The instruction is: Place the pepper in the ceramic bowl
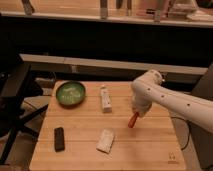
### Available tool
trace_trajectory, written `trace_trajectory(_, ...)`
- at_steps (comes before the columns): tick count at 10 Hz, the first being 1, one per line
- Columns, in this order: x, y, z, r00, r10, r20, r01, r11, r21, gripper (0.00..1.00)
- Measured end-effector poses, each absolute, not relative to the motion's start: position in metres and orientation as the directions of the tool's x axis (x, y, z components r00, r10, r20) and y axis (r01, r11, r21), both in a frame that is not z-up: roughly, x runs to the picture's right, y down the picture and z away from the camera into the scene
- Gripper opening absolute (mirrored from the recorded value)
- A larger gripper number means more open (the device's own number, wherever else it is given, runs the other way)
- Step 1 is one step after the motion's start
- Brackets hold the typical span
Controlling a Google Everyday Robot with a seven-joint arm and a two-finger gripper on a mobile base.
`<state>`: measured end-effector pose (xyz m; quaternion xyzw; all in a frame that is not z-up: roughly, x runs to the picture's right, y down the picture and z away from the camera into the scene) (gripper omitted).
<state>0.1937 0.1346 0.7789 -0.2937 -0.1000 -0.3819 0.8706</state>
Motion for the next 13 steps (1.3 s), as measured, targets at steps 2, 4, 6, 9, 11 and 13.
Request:
trace_trajectory(2,0.194,0.128,0.780,0.687,-0.613,0.390,0.724,0.535,-0.435,0.00)
trace_trajectory(4,0.182,0.112,0.788,0.676,-0.626,0.388,0.734,0.525,-0.431,0.00)
trace_trajectory(6,0.178,0.105,0.790,0.669,-0.634,0.387,0.740,0.518,-0.429,0.00)
trace_trajectory(9,0.169,0.094,0.795,0.655,-0.650,0.385,0.752,0.506,-0.422,0.00)
trace_trajectory(11,0.147,0.081,0.804,0.635,-0.666,0.391,0.769,0.493,-0.408,0.00)
trace_trajectory(13,0.145,0.074,0.807,0.630,-0.675,0.383,0.771,0.486,-0.411,0.00)
